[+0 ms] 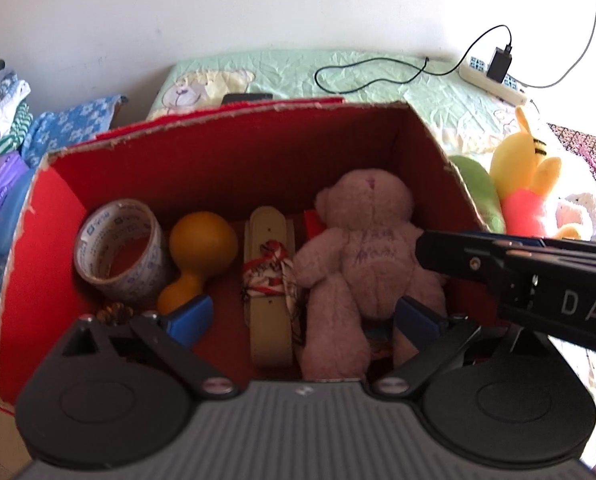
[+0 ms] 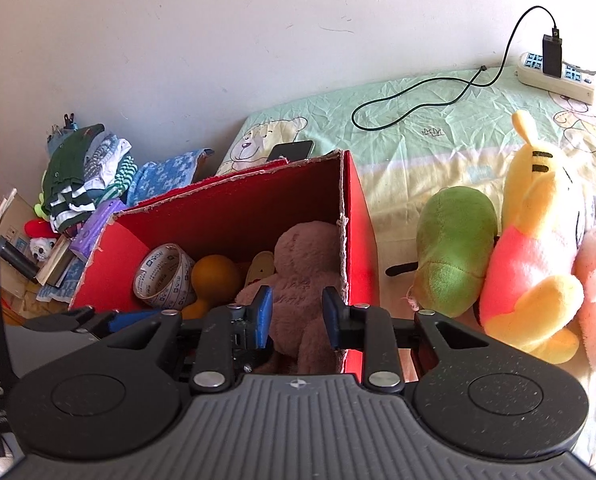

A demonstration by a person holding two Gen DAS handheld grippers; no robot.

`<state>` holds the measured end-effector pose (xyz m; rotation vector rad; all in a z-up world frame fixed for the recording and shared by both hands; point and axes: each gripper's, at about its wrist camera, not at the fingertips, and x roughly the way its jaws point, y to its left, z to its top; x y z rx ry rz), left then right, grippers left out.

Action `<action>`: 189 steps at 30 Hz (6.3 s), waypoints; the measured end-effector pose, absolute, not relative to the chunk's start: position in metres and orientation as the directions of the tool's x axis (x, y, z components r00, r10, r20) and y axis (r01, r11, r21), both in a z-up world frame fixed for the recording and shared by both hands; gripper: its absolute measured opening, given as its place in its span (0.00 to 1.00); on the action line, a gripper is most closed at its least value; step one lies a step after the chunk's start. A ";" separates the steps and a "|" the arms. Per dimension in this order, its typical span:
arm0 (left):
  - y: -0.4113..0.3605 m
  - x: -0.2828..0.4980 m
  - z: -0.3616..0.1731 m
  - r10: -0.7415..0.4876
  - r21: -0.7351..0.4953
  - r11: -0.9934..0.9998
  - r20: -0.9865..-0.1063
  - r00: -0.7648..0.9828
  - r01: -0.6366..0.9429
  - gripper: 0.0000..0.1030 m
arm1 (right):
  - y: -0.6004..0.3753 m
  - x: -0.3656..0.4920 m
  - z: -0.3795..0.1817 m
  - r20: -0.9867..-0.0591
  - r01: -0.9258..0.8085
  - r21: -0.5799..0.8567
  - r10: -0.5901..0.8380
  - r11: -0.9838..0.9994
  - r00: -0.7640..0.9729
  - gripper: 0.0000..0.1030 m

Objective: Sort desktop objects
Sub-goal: 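Open the right gripper to release the bear and withdraw from the box, then move the right gripper to the yellow tiger plush on the bed, then close the right gripper on the tiger plush's head and lift it, then carry the yellow tiger plush over the red box with the right gripper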

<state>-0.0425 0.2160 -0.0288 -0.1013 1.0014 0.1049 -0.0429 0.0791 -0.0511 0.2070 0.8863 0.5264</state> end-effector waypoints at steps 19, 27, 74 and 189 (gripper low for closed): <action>0.164 -0.045 -0.002 0.307 0.184 0.940 -0.822 0.479 -0.286 0.92 | 0.024 -0.047 -0.033 -0.624 -0.473 0.429 0.631 0.769 0.461 0.29; 0.128 -0.038 0.011 0.333 0.205 0.933 -0.803 0.493 -0.297 0.92 | -0.020 -0.041 -0.032 -0.612 -0.457 0.456 0.642 0.764 0.463 0.30; -0.008 0.039 0.007 0.155 0.143 0.987 -0.782 0.604 -0.068 0.87 | -0.226 0.014 -0.080 -0.629 -0.146 0.588 0.563 0.796 0.536 0.39; 0.310 -0.089 0.002 0.250 0.166 0.968 -0.726 0.640 -0.190 0.52 | 0.218 -0.004 -0.068 -0.487 -0.515 0.690 0.853 0.508 0.189 0.47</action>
